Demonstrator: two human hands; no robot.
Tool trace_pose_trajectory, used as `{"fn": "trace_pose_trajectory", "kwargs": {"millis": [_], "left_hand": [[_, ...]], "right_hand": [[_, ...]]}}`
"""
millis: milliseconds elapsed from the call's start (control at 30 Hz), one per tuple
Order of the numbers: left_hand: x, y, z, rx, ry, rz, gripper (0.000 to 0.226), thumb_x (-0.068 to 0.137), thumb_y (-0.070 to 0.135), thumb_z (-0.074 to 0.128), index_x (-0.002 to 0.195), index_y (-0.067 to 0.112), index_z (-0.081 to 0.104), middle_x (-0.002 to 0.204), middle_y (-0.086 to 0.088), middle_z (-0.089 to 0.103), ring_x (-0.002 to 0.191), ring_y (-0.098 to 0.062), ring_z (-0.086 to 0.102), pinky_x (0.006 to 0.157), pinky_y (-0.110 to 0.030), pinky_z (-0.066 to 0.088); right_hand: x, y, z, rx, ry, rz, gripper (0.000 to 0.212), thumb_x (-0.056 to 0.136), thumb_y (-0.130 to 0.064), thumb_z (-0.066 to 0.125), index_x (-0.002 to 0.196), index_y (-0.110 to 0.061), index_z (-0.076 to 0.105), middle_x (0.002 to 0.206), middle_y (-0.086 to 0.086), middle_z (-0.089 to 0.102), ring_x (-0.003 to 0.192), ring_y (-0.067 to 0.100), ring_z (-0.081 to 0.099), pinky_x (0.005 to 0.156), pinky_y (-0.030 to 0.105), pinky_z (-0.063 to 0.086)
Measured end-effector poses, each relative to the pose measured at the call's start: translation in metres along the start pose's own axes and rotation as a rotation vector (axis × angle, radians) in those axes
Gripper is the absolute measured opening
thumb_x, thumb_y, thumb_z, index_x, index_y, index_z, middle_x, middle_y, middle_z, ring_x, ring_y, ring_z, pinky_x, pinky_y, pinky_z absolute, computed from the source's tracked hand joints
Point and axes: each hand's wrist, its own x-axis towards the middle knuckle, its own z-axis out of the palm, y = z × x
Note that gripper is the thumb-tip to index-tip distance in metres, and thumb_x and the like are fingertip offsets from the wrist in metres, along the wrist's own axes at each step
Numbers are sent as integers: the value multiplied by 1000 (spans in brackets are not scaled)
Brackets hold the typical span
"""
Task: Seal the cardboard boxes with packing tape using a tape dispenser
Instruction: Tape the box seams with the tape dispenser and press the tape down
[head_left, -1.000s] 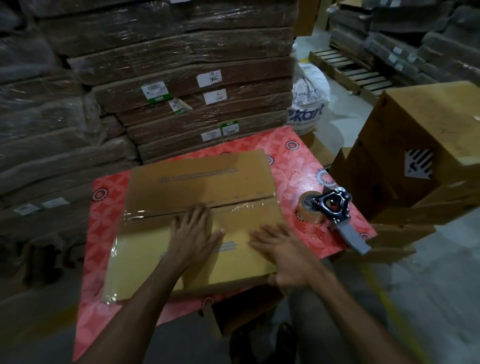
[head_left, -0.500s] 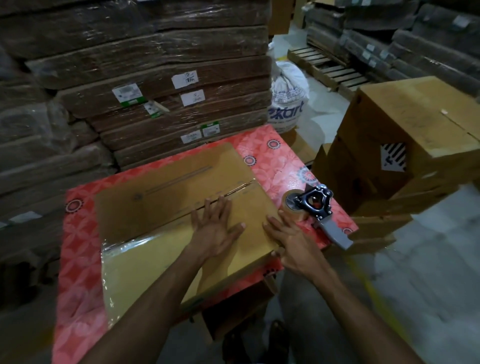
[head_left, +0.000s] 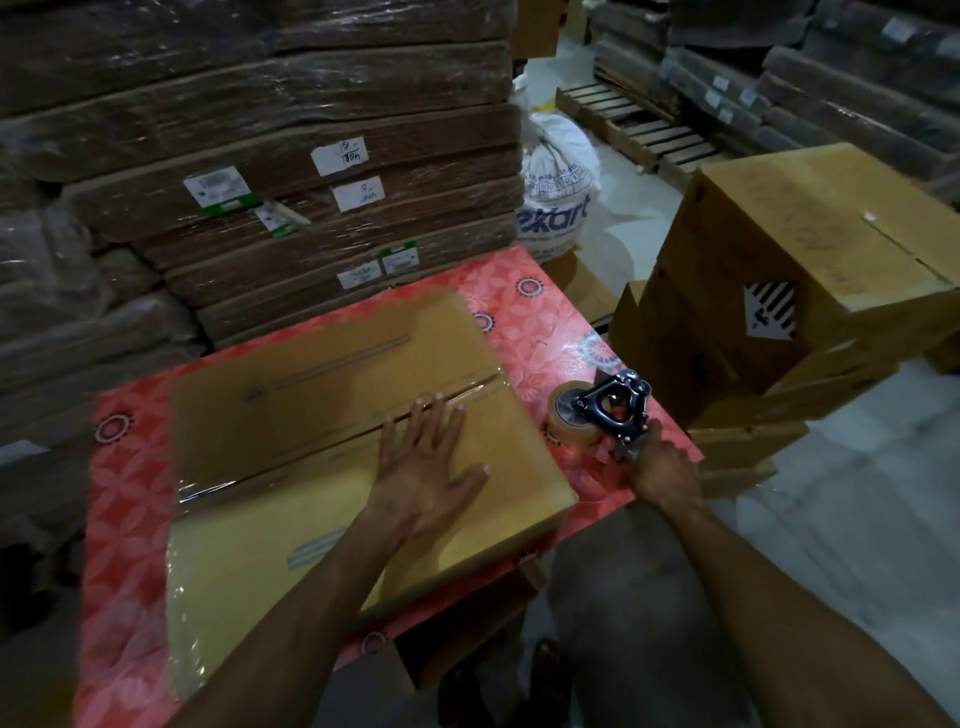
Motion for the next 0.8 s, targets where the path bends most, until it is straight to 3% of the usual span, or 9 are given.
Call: {"fn": "trace_pose_trajectory", "kwargs": {"millis": [67, 133, 233, 300, 433, 500, 567, 633, 800], "left_hand": [[-6, 5, 2, 5, 13, 29, 88, 89, 80, 17, 159, 33, -10, 165, 4, -22, 150, -18, -28, 120, -52, -16], [-9, 7, 3, -4, 21, 43, 87, 90, 80, 18, 159, 34, -10, 165, 5, -22, 149, -17, -29, 121, -52, -14], [-12, 7, 2, -19, 39, 75, 86, 93, 77, 18, 159, 31, -13, 164, 11, -24, 148, -11, -31, 122, -52, -11], [-11, 7, 1, -22, 56, 118, 85, 96, 73, 20, 159, 26, -13, 164, 12, -21, 148, -6, -29, 123, -48, -11], [-3, 10, 1, -41, 27, 153, 86, 97, 71, 20, 158, 22, -15, 164, 10, -22, 147, -3, -29, 123, -42, -12], [1, 13, 1, -39, -6, 142, 87, 97, 71, 19, 158, 20, -16, 164, 8, -24, 147, -4, -29, 123, -42, -13], [5, 18, 0, -35, -26, 131, 88, 96, 71, 18, 158, 19, -16, 164, 7, -23, 148, -6, -29, 123, -42, -13], [7, 20, -1, -37, -35, 126, 89, 96, 71, 18, 158, 18, -16, 165, 6, -21, 148, -7, -28, 123, -42, -13], [7, 24, -2, -39, -21, 127, 89, 96, 70, 18, 158, 15, -15, 165, 4, -20, 149, -8, -26, 123, -43, -13]], "right_hand": [[6, 3, 8, 16, -6, -11, 46, 89, -30, 56, 126, -6, 41, 109, 22, 64, 100, 42, 64, 87, 51, 53], [18, 7, 14, 48, -48, 44, 39, 92, -33, 54, 121, -7, 49, 113, 21, 65, 102, 39, 65, 88, 48, 54], [38, 16, 25, 188, -163, 104, 61, 80, -63, 58, 112, -11, 62, 108, 17, 69, 94, 33, 68, 79, 39, 55], [37, 11, 18, 249, -178, 127, 68, 70, -72, 52, 100, -13, 68, 100, 13, 72, 87, 31, 69, 73, 35, 55], [18, -10, -14, 321, -140, 179, 44, 72, -65, 52, 80, -22, 61, 88, 12, 62, 93, 30, 66, 75, 33, 48], [11, -20, -31, 445, -134, 195, 41, 67, -59, 55, 70, -19, 64, 72, 8, 61, 75, 27, 62, 63, 31, 43], [0, -31, -50, 669, -147, 217, 26, 69, -40, 65, 65, -15, 63, 53, 1, 50, 47, 19, 45, 49, 26, 29], [-6, -39, -66, 830, -199, 226, 11, 76, -25, 63, 70, -16, 59, 51, -1, 43, 42, 14, 35, 46, 23, 24], [-28, -57, -100, 1143, -200, 112, 8, 87, -16, 66, 87, -10, 63, 61, 3, 52, 46, 14, 45, 45, 26, 38]]}}
